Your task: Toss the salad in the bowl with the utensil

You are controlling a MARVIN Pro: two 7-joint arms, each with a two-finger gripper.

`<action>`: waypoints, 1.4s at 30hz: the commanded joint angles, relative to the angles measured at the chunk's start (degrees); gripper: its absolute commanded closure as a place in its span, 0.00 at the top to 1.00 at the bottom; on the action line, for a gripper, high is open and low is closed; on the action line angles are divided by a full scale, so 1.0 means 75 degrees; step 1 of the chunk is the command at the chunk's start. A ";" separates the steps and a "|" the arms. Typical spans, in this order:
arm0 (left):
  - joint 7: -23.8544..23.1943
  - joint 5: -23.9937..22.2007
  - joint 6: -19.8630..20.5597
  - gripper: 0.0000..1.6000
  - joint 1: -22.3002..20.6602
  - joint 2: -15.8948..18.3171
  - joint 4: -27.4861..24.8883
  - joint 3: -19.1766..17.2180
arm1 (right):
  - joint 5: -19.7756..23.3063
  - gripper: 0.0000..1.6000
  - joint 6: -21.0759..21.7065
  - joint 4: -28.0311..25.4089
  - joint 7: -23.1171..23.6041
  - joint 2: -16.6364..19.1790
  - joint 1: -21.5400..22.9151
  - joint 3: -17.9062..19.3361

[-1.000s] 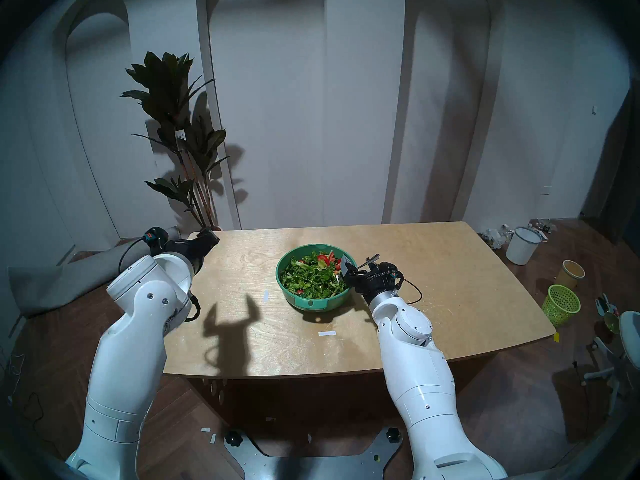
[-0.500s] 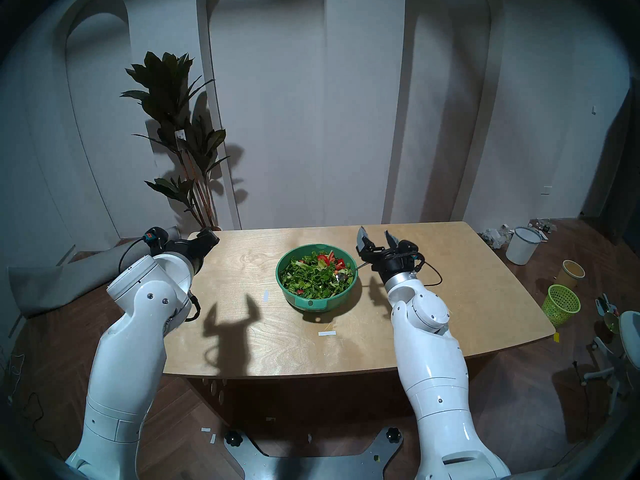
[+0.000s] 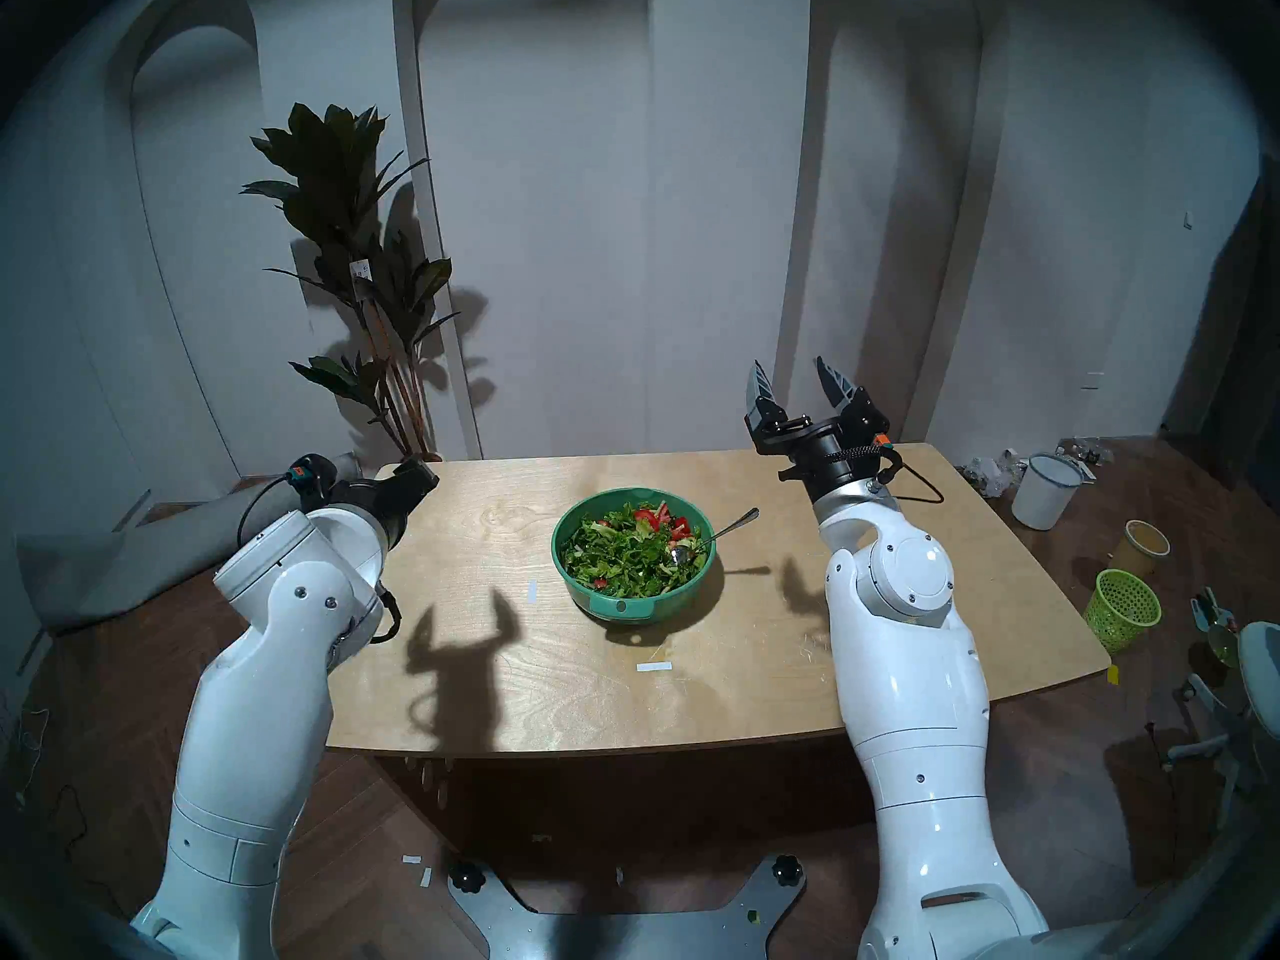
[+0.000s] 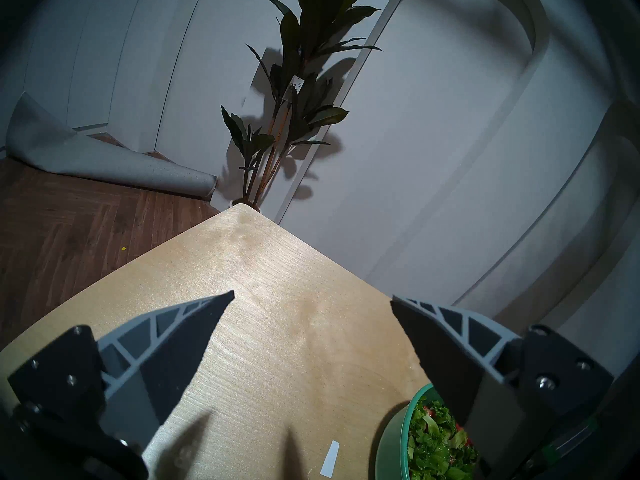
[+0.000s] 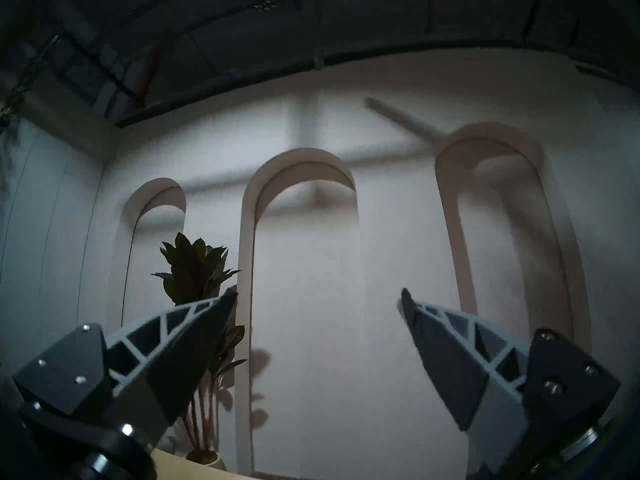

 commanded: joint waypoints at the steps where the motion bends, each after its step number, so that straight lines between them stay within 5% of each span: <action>1: -0.0023 -0.0001 -0.0018 1.00 -0.0085 -0.0017 -0.0126 0.0013 | -0.0660 1.00 -0.0242 -0.0901 -0.0346 0.0213 -0.0765 0.0297; 22: -0.0021 -0.0005 -0.0024 1.00 -0.0084 -0.0012 -0.0141 0.0018 | -0.2037 1.00 0.0813 -0.1820 -0.1364 -0.1199 -0.2907 0.1595; 34: 0.0036 -0.0010 -0.0002 1.00 -0.0089 -0.0031 -0.0168 0.0020 | -0.2401 1.00 0.1008 -0.2838 -0.1807 -0.1651 -0.3988 0.1510; 42: -0.0892 0.0559 -0.0425 1.00 0.0111 0.0617 0.0002 0.0217 | -0.2393 1.00 0.1109 -0.2932 -0.1803 -0.1635 -0.4019 0.1432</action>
